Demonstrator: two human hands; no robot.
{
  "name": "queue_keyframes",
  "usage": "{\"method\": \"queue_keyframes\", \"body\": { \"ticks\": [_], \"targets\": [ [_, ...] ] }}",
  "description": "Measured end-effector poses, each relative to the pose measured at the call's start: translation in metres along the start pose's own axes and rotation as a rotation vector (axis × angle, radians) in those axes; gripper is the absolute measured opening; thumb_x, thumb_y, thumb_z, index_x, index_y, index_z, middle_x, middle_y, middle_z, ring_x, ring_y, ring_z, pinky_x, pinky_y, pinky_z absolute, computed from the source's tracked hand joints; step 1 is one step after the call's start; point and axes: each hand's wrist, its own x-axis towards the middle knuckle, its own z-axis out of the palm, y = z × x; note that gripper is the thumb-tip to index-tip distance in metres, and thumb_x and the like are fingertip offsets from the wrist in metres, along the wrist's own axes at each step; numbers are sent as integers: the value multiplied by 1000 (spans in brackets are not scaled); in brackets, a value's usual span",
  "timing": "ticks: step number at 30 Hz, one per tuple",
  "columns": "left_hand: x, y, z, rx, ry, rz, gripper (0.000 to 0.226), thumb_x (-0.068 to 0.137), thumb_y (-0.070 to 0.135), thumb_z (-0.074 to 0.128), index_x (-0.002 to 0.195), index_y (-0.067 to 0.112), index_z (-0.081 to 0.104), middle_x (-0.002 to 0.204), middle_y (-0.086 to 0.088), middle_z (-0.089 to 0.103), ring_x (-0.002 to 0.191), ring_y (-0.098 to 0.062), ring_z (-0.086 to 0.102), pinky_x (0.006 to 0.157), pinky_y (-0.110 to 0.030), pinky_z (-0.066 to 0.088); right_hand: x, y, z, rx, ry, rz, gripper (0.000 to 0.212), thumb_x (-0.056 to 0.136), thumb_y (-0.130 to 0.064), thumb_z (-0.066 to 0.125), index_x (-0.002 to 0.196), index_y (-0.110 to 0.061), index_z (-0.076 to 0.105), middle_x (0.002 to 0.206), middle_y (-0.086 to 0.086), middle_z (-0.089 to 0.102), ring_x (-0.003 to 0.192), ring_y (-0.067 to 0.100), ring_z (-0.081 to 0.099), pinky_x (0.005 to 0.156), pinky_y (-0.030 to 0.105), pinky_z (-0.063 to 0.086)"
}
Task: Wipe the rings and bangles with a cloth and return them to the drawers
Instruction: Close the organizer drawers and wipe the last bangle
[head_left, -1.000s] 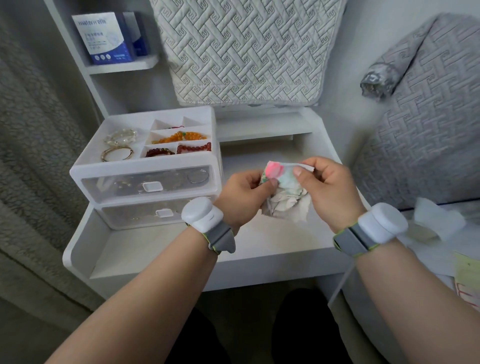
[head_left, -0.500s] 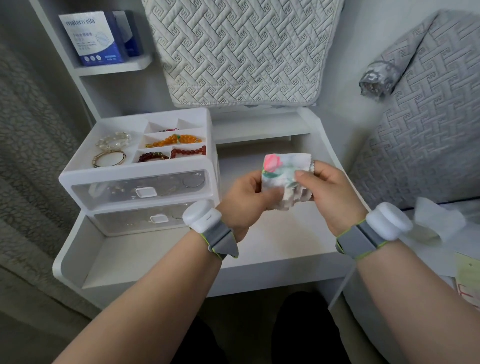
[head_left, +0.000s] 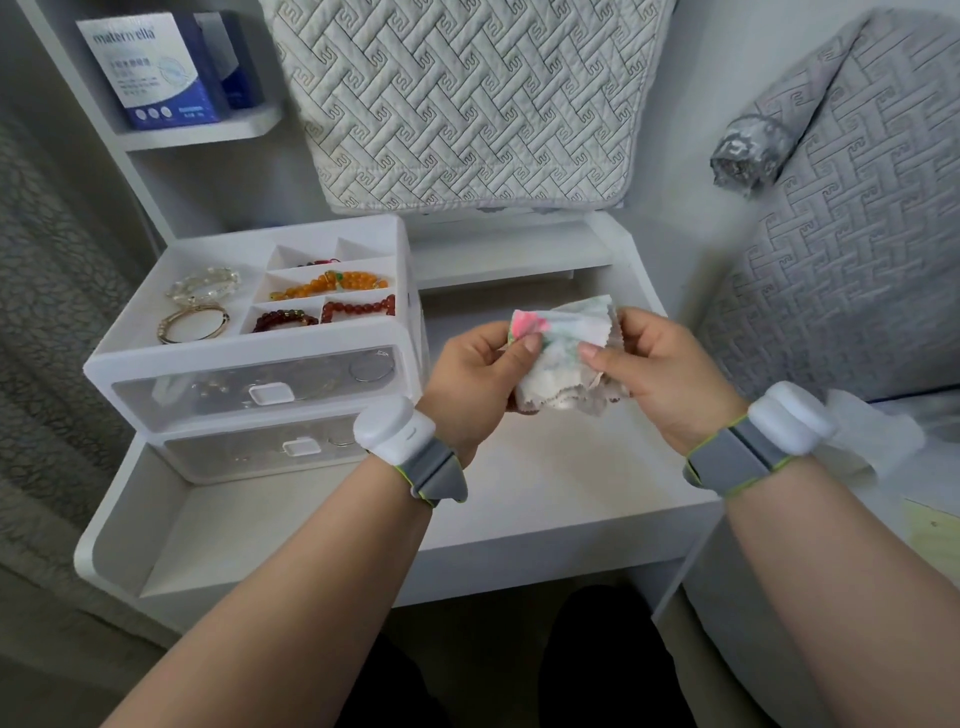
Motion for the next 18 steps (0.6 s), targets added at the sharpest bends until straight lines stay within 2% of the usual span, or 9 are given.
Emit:
{"method": "queue_keyframes", "body": {
  "ticks": [2, 4, 7, 8, 10, 12, 14, 16, 18],
  "targets": [
    [2, 0, 0, -73, -31, 6, 21, 95, 5, 46, 91, 14, 64, 72, 1, 69, 64, -15, 63, 56, -26, 54, 4, -2, -2, 102, -6, -19, 15, 76, -7, 60, 87, -16, 64, 75, -1, 67, 65, 13, 62, 54, 23, 51],
    [4, 1, 2, -151, -52, -26, 31, 94, -2, 38, 83, 11, 64, 72, -2, 68, 65, -18, 64, 58, -27, 55, 7, -4, -5, 215, -34, 9, 23, 75, -3, 49, 73, -17, 67, 73, 3, 67, 62, 15, 59, 50, 22, 46],
    [9, 6, 6, -265, -20, -106, 32, 89, 10, 45, 65, 10, 65, 70, -5, 65, 65, -20, 62, 59, -28, 55, 13, -8, -8, 299, -38, 102, 29, 83, -5, 41, 66, -7, 65, 77, 14, 64, 67, 22, 59, 49, 23, 46],
    [12, 6, 9, -244, 8, -96, 33, 90, 12, 49, 62, 11, 65, 66, -4, 64, 64, -18, 61, 59, -27, 55, 15, -8, -8, 265, -29, 106, 24, 83, -8, 46, 68, -6, 64, 78, 15, 62, 67, 22, 58, 50, 23, 46],
    [17, 1, 11, -89, 66, -8, 23, 89, 4, 56, 68, 11, 62, 67, -3, 62, 63, -15, 58, 61, -25, 56, 20, -6, -6, 50, 12, 65, 17, 84, -2, 57, 72, -11, 64, 76, 12, 60, 65, 18, 55, 51, 22, 47],
    [28, -4, 12, 98, 130, 81, 19, 84, -1, 61, 72, 14, 62, 73, -2, 62, 68, -16, 58, 68, -29, 56, 32, 0, -7, -168, 75, 5, 26, 83, 4, 61, 71, -20, 63, 75, 9, 58, 63, 14, 50, 52, 20, 46],
    [42, -8, 11, 247, 223, 120, 22, 81, 2, 65, 71, 21, 63, 72, 2, 63, 69, -15, 56, 72, -33, 54, 47, 3, -7, -253, 164, -41, 27, 78, 0, 67, 65, -24, 65, 74, 9, 60, 57, 9, 45, 54, 21, 43],
    [60, -6, 13, 323, 300, 128, 18, 81, 7, 66, 72, 23, 64, 69, 6, 62, 64, -11, 54, 67, -23, 51, 67, 4, -9, -329, 246, -65, 25, 77, -6, 70, 64, -27, 66, 65, 4, 58, 51, 5, 40, 54, 20, 38],
    [74, -3, 15, 402, 357, 131, 10, 83, 13, 65, 78, 21, 66, 68, 6, 61, 62, -9, 52, 59, -15, 44, 83, 4, -7, -412, 287, -79, 21, 80, -9, 68, 72, -28, 67, 63, -1, 56, 51, 3, 41, 52, 16, 36]
  ]
}}
